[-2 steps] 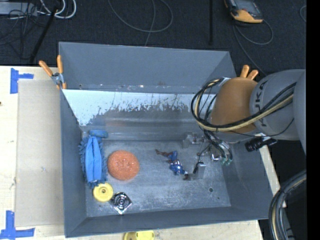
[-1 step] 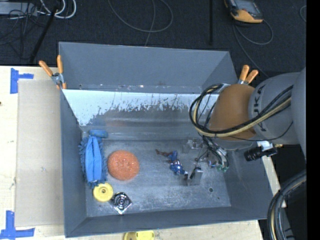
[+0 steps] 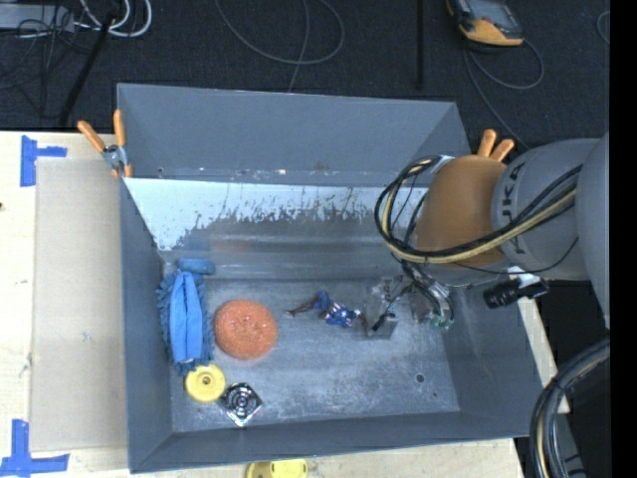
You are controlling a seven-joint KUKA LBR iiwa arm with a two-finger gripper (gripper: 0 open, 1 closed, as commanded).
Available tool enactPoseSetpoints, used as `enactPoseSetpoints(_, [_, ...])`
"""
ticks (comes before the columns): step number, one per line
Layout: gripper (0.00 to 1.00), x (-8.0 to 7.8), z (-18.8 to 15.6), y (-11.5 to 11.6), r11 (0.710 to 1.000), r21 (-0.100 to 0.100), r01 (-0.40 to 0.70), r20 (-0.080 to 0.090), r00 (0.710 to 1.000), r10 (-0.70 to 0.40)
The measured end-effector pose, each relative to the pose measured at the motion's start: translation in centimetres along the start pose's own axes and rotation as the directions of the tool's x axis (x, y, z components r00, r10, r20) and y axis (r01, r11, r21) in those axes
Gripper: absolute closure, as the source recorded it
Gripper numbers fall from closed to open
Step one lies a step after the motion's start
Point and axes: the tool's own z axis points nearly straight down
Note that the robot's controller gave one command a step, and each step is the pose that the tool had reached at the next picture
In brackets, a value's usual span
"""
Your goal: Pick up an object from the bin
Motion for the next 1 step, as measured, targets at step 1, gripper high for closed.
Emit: enactPoseSetpoints(1, [0.0, 0.0, 0.0, 0.0, 1.0, 0.0, 0.001, 0.0, 1.0, -0.001])
